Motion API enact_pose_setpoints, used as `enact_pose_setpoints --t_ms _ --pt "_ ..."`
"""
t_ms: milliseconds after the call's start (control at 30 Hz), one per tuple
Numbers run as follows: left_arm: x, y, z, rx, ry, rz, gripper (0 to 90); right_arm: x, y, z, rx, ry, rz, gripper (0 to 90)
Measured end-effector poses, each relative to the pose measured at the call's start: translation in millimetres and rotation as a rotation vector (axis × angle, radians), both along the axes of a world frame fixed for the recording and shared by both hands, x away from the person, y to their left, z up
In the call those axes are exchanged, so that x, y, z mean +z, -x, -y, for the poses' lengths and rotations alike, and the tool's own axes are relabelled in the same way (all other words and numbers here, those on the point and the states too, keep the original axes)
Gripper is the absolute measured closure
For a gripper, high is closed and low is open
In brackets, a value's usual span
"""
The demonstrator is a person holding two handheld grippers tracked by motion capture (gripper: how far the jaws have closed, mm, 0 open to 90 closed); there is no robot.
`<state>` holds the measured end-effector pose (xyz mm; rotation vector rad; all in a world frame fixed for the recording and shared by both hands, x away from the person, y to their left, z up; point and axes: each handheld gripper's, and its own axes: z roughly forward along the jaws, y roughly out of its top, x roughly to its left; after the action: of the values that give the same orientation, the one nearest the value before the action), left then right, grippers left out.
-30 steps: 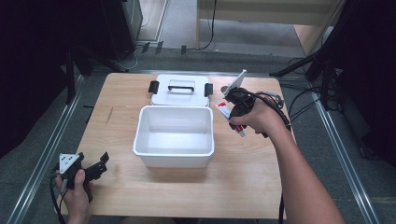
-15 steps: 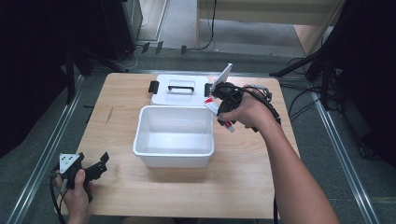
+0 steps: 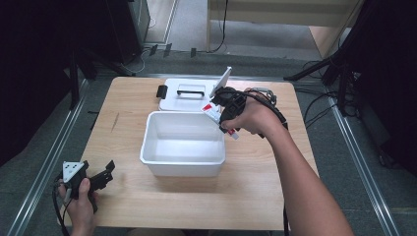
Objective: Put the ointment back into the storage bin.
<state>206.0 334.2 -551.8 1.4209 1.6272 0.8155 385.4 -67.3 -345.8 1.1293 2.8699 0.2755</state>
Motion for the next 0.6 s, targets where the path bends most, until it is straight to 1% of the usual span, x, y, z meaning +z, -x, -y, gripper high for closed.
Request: enact_pose_setpoints --t_ms 67,200,333,433,500,533,600 --pt "0.0 -0.1 0.1 0.000 0.001 -0.001 7.2 0.8 1.7 -3.0 0.016 -0.003 0.003 72.2" --pt "0.0 -0.1 0.2 0.000 -0.001 0.000 7.2 0.7 4.7 -8.2 0.080 -0.021 0.010 72.1" --pt "0.0 -0.2 0.4 0.000 -0.001 0.000 7.2 -0.1 7.6 -13.1 0.162 -0.036 0.021 72.1" --pt "-0.1 -0.3 0.4 0.000 0.002 0.000 7.2 -3.1 10.4 -17.4 0.248 -0.042 0.025 72.1" --pt "0.0 -0.3 0.4 0.001 0.002 -0.001 7.2 -5.5 11.8 -20.4 0.296 -0.038 0.029 72.1" --pt "0.0 -0.3 0.3 0.000 0.001 -0.002 7.1 -6.3 12.4 -21.5 0.310 -0.034 0.032 72.1" --pt "0.0 -0.2 0.2 0.002 0.001 -0.002 7.2 -8.8 13.2 -24.5 0.363 -0.040 0.036 72.1"
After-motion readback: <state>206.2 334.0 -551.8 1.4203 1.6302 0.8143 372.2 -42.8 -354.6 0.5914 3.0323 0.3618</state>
